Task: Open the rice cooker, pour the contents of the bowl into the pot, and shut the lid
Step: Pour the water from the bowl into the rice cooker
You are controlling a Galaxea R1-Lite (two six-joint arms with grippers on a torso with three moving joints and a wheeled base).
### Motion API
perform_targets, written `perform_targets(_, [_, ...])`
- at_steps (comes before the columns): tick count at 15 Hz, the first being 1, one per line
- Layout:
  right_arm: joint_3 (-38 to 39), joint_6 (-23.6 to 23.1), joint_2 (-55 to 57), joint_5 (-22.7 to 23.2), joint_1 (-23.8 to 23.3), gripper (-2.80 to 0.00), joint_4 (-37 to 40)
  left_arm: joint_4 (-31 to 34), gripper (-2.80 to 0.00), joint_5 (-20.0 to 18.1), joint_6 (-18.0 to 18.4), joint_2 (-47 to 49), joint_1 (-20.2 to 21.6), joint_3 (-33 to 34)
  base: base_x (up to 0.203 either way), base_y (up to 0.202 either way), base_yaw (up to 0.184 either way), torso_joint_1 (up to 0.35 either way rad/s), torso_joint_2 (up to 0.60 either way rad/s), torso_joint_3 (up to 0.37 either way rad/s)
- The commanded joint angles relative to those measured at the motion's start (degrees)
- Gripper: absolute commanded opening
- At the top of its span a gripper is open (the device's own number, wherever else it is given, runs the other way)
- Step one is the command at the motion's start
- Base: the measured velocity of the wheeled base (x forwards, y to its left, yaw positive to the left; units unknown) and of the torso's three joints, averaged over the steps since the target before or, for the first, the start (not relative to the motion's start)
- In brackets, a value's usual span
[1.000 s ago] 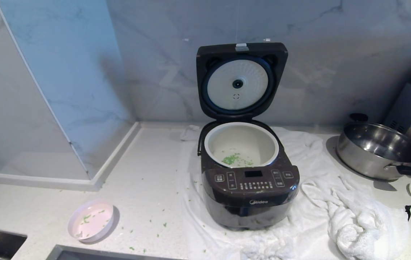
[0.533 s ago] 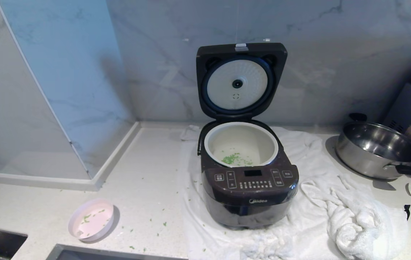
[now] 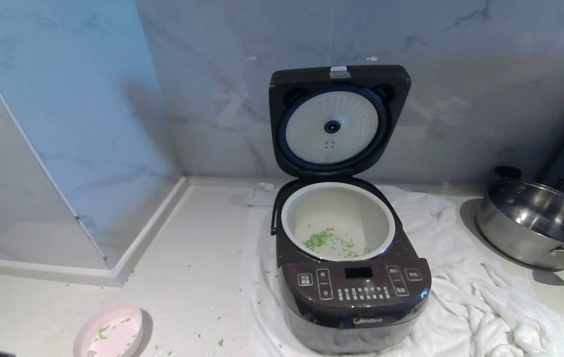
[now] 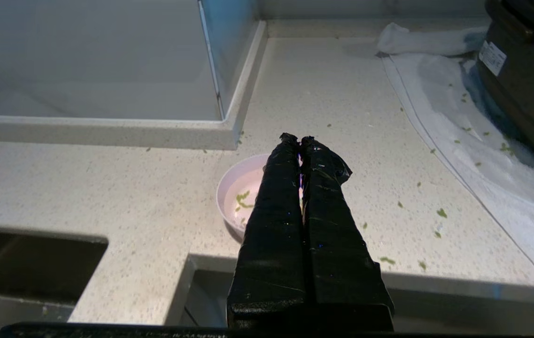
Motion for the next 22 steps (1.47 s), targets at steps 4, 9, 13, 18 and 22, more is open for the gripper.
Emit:
perform_targets(4, [0.01, -0.05, 0.0, 0.04, 0.02, -2.8, 0.0, -0.04, -2.8, 0.3, -0.49, 0.1, 0.0, 0.0, 0.111, 0.0, 0.003, 0.004, 0.0, 0.0])
perform_targets(9, [0.01, -0.05, 0.0, 0.04, 0.02, -2.8, 0.0, -0.04, -2.8, 0.35, -2.08, 0.1, 0.0, -0.09, 0.0, 0.0, 0.0, 0.0, 0.0, 0.0])
perform_targets(13, [0.01, -0.05, 0.0, 0.04, 0.02, -2.8, 0.0, 1.55, -2.8, 0.53, -2.52, 1.67, 0.18, -7.84, 0.0, 0.0, 0.0, 0.0, 0.0, 0.0])
perform_targets(18, [0.01, -0.05, 0.0, 0.04, 0.02, -2.8, 0.0, 8.03, -2.8, 1.3, -3.37, 29.94, 3.73, -20.66, 0.0, 0.0, 0.0, 0.0, 0.0, 0.0])
perform_targets(22, [0.01, -0.05, 0.0, 0.04, 0.02, -2.8, 0.0, 32.22, -2.8, 1.73, -2.95, 54.2, 6.23, -34.63, 0.0, 0.0, 0.0, 0.0, 0.0, 0.0])
